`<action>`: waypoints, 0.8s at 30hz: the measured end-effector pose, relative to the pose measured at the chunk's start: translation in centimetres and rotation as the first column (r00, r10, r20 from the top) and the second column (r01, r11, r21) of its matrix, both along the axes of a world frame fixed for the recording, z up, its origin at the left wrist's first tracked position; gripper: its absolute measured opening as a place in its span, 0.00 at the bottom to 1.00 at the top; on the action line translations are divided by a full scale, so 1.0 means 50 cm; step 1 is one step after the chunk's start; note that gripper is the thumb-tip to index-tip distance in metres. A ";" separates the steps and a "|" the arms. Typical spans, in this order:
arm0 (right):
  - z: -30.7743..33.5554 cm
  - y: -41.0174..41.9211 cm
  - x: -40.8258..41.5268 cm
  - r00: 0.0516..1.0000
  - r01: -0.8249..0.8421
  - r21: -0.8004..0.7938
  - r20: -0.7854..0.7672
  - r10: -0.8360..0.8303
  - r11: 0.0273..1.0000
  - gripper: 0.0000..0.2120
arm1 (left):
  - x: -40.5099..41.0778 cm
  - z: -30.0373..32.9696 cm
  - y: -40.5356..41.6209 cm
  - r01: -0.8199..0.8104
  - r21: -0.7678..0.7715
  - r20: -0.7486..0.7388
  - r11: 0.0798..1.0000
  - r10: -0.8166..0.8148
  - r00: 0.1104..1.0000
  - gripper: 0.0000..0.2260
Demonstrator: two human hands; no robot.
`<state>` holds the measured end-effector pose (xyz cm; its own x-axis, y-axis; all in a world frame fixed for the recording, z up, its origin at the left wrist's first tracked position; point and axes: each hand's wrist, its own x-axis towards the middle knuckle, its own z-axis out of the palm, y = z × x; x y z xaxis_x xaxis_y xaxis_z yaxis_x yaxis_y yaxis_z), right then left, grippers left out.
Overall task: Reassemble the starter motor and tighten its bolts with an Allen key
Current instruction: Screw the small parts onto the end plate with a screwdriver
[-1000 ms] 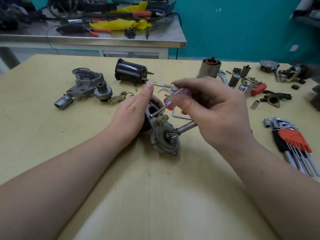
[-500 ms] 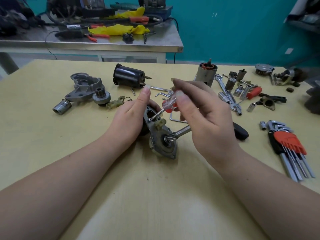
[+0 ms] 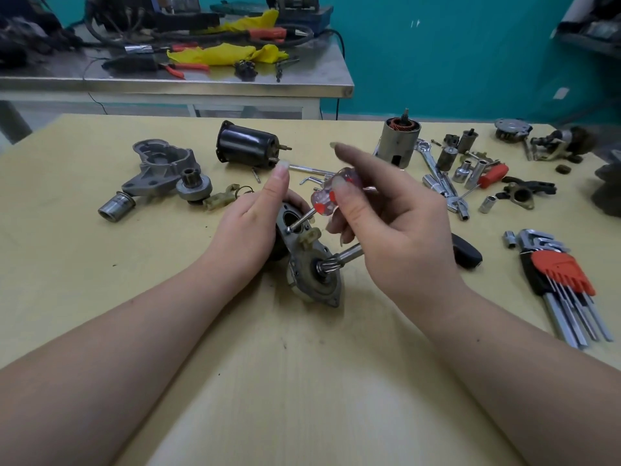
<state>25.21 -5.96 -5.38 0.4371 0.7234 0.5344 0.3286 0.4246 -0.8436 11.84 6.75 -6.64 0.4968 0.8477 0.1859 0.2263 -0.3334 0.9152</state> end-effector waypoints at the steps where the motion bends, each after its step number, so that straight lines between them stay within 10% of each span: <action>1: 0.003 0.001 -0.003 1.000 -0.004 0.018 -0.022 0.004 1.000 0.17 | -0.001 0.000 0.000 -0.003 -0.001 0.000 1.000 0.003 1.000 0.30; 24: 0.006 -0.001 -0.008 1.000 0.016 0.003 -0.025 -0.016 1.000 0.12 | -0.003 0.000 -0.002 0.022 -0.060 0.046 0.998 -0.020 0.999 0.30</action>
<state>24.79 -6.03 -5.07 0.4618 0.7143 0.5258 0.3146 0.4224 -0.8501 11.69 6.65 -6.65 0.5068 0.8476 0.1573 0.1773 -0.2810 0.9432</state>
